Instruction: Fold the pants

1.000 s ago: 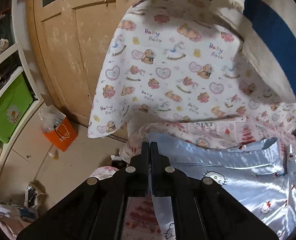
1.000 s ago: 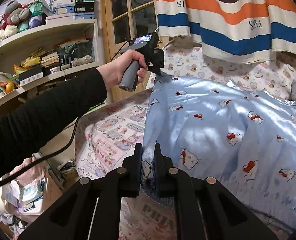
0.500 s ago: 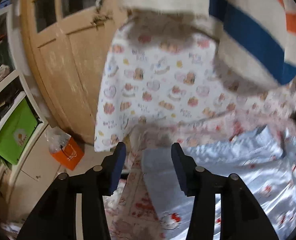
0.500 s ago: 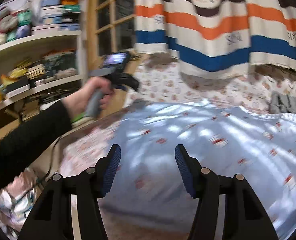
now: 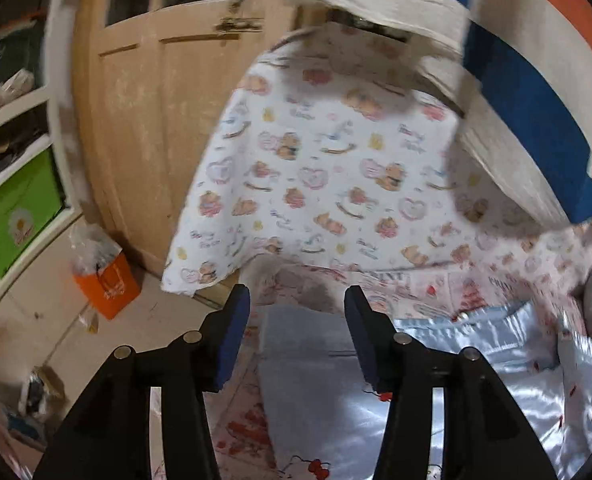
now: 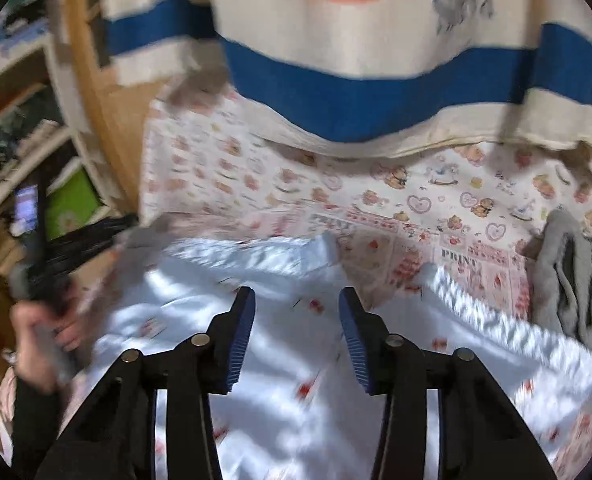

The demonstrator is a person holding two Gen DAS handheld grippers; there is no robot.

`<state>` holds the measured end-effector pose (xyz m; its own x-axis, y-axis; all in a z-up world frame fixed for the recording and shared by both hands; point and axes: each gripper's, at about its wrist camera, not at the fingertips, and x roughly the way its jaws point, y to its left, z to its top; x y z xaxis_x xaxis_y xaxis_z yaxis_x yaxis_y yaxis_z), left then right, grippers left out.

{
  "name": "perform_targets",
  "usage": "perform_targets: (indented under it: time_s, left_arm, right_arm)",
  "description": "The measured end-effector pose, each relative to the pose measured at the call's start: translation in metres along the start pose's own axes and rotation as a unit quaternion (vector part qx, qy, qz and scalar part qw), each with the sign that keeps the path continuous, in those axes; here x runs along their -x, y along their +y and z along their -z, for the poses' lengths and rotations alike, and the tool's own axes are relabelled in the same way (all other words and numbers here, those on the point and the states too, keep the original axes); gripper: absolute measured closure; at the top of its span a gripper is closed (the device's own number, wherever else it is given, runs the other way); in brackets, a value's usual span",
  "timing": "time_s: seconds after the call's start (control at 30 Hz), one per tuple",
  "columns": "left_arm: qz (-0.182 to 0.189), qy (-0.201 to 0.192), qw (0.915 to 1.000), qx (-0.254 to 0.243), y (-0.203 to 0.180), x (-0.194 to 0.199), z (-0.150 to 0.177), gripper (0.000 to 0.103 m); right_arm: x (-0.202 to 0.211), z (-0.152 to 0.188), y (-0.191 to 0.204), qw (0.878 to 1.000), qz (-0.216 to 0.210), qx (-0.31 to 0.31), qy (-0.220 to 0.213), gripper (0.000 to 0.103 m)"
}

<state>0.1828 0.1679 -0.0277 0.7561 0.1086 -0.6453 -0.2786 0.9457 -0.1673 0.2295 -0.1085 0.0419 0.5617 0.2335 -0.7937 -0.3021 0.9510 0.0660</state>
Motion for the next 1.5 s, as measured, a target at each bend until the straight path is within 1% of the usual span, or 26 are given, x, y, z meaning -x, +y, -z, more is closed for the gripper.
perform_targets:
  time_s: [0.1,0.2,0.27,0.37,0.4,0.43,0.47,0.5,0.57,0.67,0.77,0.87,0.93,1.0,1.03,1.1,1.17,1.2,1.3,1.37,1.4,1.47,1.5]
  left_arm:
    - [-0.011,0.009,0.9999,0.004,0.005,-0.004,0.002,0.055]
    - [-0.042,0.003,0.9991,0.005,0.007,-0.007,0.003,0.055]
    - [-0.048,0.010,0.9988,0.005,0.009,-0.010,0.004,0.055]
    - [-0.050,0.009,0.9987,0.007,0.009,-0.010,0.005,0.055]
    - [-0.052,0.007,0.9986,0.004,0.008,-0.009,0.005,0.055]
    - [-0.057,0.004,0.9984,0.001,0.007,-0.009,0.005,0.054]
    - [-0.059,0.002,0.9983,-0.001,0.007,-0.008,0.005,0.054]
    - [-0.058,0.000,0.9983,0.000,0.007,-0.007,0.005,0.054]
    - [-0.055,0.000,0.9985,0.002,0.008,-0.007,0.005,0.054]
    - [-0.053,0.002,0.9986,0.005,0.008,-0.007,0.005,0.054]
    - [-0.051,0.009,0.9986,0.004,0.008,-0.010,0.006,0.054]
    - [-0.055,0.026,0.9981,-0.005,0.005,-0.017,0.008,0.054]
    - [-0.066,0.040,0.9968,-0.020,0.002,-0.024,0.010,0.054]
    - [-0.073,0.047,0.9958,-0.030,-0.001,-0.027,0.012,0.054]
    - [-0.072,0.045,0.9959,-0.031,-0.001,-0.026,0.013,0.054]
    - [-0.072,0.032,0.9965,-0.031,-0.001,-0.021,0.012,0.054]
    - [-0.067,0.016,0.9972,-0.031,-0.002,-0.014,0.011,0.054]
    - [-0.061,0.009,0.9976,-0.030,-0.002,-0.011,0.010,0.054]
    - [-0.048,-0.017,0.9981,-0.036,-0.006,-0.003,0.007,0.054]
    - [-0.056,-0.034,0.9966,-0.049,-0.011,0.001,0.007,0.054]
    - [-0.049,-0.041,0.9964,-0.056,-0.014,0.004,0.007,0.054]
    - [-0.014,-0.061,0.9954,-0.072,-0.024,0.014,0.007,0.054]
    - [0.000,-0.074,0.9938,-0.083,-0.030,0.020,0.006,0.054]
  right_arm:
    - [-0.041,-0.019,-0.009,1.000,0.011,-0.010,0.024,0.058]
    - [-0.074,-0.027,-0.011,0.999,0.036,-0.006,0.038,0.058]
    - [-0.086,-0.028,-0.010,0.998,0.036,-0.001,0.049,0.058]
    - [-0.098,-0.027,-0.003,0.998,0.038,0.017,0.051,0.059]
    - [-0.100,-0.027,0.000,0.998,0.037,0.024,0.052,0.061]
    - [-0.103,-0.025,0.002,0.997,0.031,0.030,0.059,0.072]
    - [-0.107,-0.024,0.003,0.997,0.023,0.033,0.068,0.087]
    - [-0.111,-0.023,0.004,0.996,0.017,0.033,0.077,0.096]
    - [-0.110,-0.023,0.003,0.997,0.032,0.027,0.067,0.098]
    - [-0.107,-0.031,-0.005,0.997,0.071,0.014,0.035,0.099]
    - [-0.114,-0.040,-0.016,0.996,0.075,-0.006,0.042,0.099]
    - [-0.125,-0.042,-0.020,0.996,0.071,-0.010,0.054,0.099]
    - [-0.128,-0.040,-0.021,0.996,0.076,-0.011,0.050,0.099]
    - [-0.127,-0.038,-0.024,0.996,0.068,-0.023,0.046,0.092]
    - [-0.124,-0.038,-0.026,0.996,0.071,-0.032,0.042,0.089]
    - [-0.111,-0.037,-0.033,0.996,0.072,-0.045,0.021,0.072]
    - [-0.087,-0.035,-0.042,0.996,0.071,-0.049,-0.003,0.063]
    - [-0.077,-0.034,-0.044,0.996,0.070,-0.045,-0.013,0.062]
    - [-0.033,-0.024,-0.055,0.994,0.088,-0.022,-0.053,0.059]
    - [0.003,-0.010,-0.069,0.993,0.089,-0.021,-0.077,0.054]
    - [0.015,-0.007,-0.076,0.992,0.090,-0.025,-0.083,0.053]
    - [0.051,0.010,-0.100,0.990,0.091,-0.046,-0.096,0.053]
    - [0.062,0.016,-0.109,0.989,0.091,-0.054,-0.099,0.053]
